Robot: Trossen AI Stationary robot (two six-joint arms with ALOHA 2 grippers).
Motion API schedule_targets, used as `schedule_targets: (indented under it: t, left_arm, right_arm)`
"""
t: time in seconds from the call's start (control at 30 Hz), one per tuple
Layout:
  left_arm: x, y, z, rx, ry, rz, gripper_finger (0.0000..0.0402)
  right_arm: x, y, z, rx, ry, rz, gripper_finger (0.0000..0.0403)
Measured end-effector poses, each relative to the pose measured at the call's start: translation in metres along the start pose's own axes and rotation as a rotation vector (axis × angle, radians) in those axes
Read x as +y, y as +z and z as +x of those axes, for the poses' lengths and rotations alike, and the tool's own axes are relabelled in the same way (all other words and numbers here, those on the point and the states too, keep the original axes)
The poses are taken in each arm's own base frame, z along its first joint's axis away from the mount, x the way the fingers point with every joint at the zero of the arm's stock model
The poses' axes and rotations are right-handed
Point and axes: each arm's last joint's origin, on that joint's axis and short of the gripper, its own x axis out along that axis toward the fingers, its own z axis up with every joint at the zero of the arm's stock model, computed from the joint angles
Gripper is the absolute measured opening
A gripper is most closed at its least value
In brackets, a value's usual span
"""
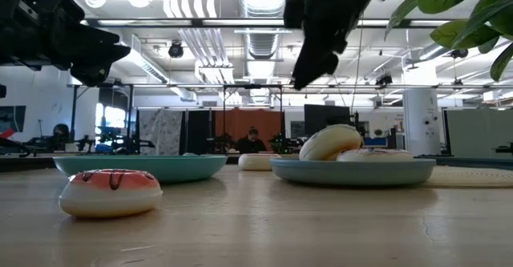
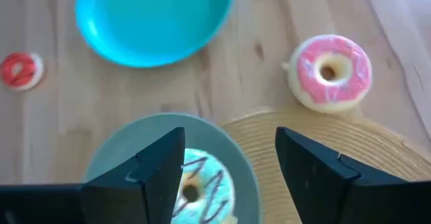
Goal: Pick & Place donuts
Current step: Put the small red donut on the blue plate
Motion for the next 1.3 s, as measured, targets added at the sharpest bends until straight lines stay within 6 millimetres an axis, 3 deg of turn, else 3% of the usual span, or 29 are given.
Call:
schedule_targets:
  t: [0.33,0.6,0.97,1.17,1.3]
  left_arm:
    - [0.000,0.000,0.000,0.000,0.000,0.000,0.0117]
    - [0.000,0.000,0.000,-0.003,0.000,-0.003,0.0117]
    - [-0.004,0.031,-0.005,-0.310,-0.133,-0.712,0.0117]
    - [0.002,0.045,-0.011,-0.525,0.091,-0.817,0.0117]
    - [-0.002,0.051,-0.009,-0.385,0.048,-0.855,0.0117]
  right_arm:
    - [0.013,0.020,-0.030,-0.116,0.053,-0.012,0.0226]
    - [0.017,0.018,-0.044,-0.147,0.051,0.083,0.0224]
    - [0.013,0.017,-0.040,-0.169,-0.056,0.249,0.0219]
    - [0.010,0.017,-0.040,-0.167,-0.062,0.246,0.0219]
    - [0.002,0.018,-0.041,-0.167,-0.084,0.200,0.0219]
